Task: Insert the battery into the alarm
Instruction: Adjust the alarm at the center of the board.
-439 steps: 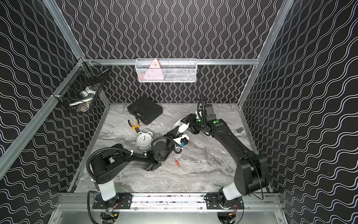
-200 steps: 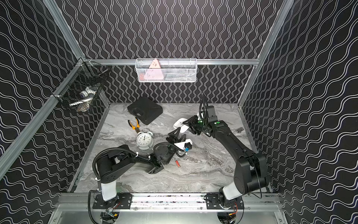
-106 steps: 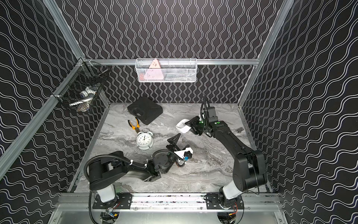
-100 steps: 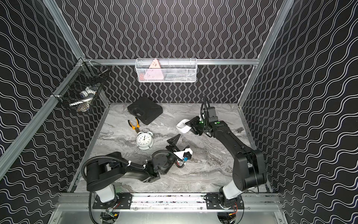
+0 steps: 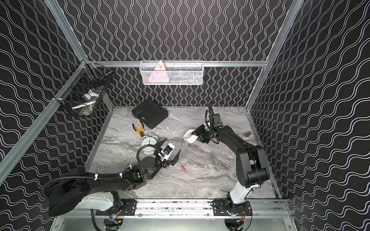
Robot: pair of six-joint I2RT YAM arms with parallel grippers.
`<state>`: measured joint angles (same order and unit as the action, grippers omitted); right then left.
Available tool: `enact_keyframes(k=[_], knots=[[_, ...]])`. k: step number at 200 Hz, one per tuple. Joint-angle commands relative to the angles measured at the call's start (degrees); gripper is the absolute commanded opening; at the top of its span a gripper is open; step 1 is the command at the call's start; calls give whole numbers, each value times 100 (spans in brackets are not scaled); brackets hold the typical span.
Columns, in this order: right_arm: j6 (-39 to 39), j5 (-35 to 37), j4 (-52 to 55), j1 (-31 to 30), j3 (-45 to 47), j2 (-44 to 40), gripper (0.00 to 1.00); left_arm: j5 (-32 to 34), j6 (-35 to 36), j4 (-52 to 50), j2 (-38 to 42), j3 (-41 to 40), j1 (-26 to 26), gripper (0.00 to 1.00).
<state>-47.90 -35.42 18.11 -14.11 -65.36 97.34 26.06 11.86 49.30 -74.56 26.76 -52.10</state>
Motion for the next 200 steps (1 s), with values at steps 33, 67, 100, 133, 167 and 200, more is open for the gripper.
enact_keyframes(k=[33,67,100,133,167,200], knots=[[887,-772,154,-69,10,378,45,-1575,-3303,-1976,8,839,1194,99],[1284,-1160,523,-112,-153,766,46,-2710,-4591,-3995,-704,2086,1788,99],[1339,-1358,456,-144,-143,982,46,-3817,-5218,-4350,-1402,2567,2199,99],[1430,-1526,409,-145,-135,1168,46,-4742,-5393,-4483,-2170,2997,2416,96],[1501,-1690,383,-145,-143,1303,47,-5353,-5506,-4251,-2744,3204,2483,89],[1601,-1714,432,-134,-151,1331,48,-5593,-5580,-3972,-3114,3230,2614,78]])
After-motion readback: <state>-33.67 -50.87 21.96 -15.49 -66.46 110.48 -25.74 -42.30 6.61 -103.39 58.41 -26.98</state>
